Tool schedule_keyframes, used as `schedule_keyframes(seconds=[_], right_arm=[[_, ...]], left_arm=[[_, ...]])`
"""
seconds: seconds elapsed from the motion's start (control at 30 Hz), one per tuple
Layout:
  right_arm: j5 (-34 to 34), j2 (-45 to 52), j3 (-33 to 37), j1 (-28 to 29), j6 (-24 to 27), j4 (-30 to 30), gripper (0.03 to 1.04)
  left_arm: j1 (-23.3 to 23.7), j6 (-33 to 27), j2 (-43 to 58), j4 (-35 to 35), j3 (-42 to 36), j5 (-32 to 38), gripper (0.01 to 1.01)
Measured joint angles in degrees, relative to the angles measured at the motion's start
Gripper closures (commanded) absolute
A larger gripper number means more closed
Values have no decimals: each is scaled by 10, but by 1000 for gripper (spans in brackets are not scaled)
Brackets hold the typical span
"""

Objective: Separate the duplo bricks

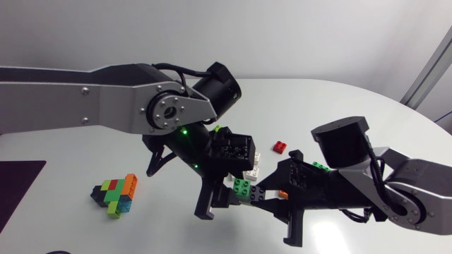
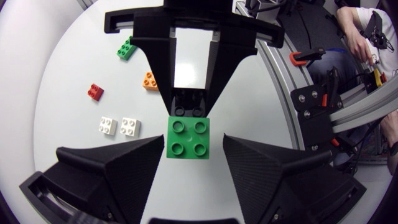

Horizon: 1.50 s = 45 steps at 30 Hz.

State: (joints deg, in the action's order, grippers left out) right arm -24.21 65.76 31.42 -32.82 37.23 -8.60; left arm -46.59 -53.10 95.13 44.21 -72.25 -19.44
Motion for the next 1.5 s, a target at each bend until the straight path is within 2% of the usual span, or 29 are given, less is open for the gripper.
schedule_keyframes(seconds=[0.1,0.23,0.6,0.8,0.93,1.03,1.13,1.23,1.5], right_arm=[[0,0,2,-3,0,0,789],[0,0,3,-10,-2,0,789],[14,2,2,-26,-4,10,789],[78,5,-14,-77,-4,45,789],[82,5,-16,-82,-4,47,789],[80,1,-16,-73,-4,40,789],[54,-16,-16,-39,-4,20,789],[31,-31,-16,-7,-3,5,789],[0,-43,-8,17,-6,-22,789]], left_arm=[[0,0,0,0,4,0,498],[0,0,0,0,5,0,651],[1,-4,-3,2,6,-2,664],[36,-4,-3,62,-10,-92,664],[50,-9,-3,69,-15,-104,664],[87,-19,-3,69,-21,-105,664],[139,-26,4,31,-30,-74,664],[171,-31,34,-20,-31,-23,664],[178,-39,141,-108,-18,35,664]])
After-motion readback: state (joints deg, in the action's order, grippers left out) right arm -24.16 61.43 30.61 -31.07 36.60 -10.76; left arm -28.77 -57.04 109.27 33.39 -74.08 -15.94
